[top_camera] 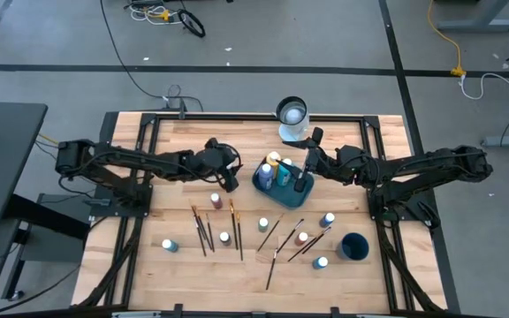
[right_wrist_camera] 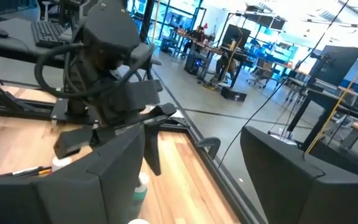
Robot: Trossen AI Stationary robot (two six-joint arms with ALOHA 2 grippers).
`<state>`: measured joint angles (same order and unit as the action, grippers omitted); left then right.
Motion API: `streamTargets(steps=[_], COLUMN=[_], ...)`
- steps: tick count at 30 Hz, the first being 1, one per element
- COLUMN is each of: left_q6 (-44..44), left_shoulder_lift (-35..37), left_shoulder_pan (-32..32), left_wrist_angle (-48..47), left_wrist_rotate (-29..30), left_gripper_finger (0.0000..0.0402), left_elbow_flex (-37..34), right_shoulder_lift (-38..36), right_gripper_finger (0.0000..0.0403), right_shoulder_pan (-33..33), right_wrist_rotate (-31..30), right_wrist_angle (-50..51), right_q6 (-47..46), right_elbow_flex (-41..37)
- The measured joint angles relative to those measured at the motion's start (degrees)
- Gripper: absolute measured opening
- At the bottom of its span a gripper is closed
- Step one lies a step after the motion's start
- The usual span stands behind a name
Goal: Pick & Place Paint Supplies
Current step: Put the small light blue paint bottle into the green bin
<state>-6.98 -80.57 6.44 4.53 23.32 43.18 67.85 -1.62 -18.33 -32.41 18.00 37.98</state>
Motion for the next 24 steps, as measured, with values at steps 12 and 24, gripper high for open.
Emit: streamTargets(steps=[12, 24], left_q6=[-11.16, -16.43], left_shoulder_lift=[-0.07, -0.07], left_shoulder_pan=[0.07, 0.09], left_wrist_angle=[-4.21, -2.61], left_wrist_rotate=[7.25, 7.63], left_gripper_finger=[0.0176, 0.0176], left_elbow_flex=[-0.96, -5.52], right_shoulder_lift=[0.0, 0.0], right_gripper_finger=[0.0269, 0.0269], right_shoulder_pan=[0.0, 0.01], right_wrist_rotate=[-0.04, -0.06], right_wrist_angle=[0.4, 0.37], right_q6=[0.26, 0.28], right_elbow_flex=[0.02, 0.02])
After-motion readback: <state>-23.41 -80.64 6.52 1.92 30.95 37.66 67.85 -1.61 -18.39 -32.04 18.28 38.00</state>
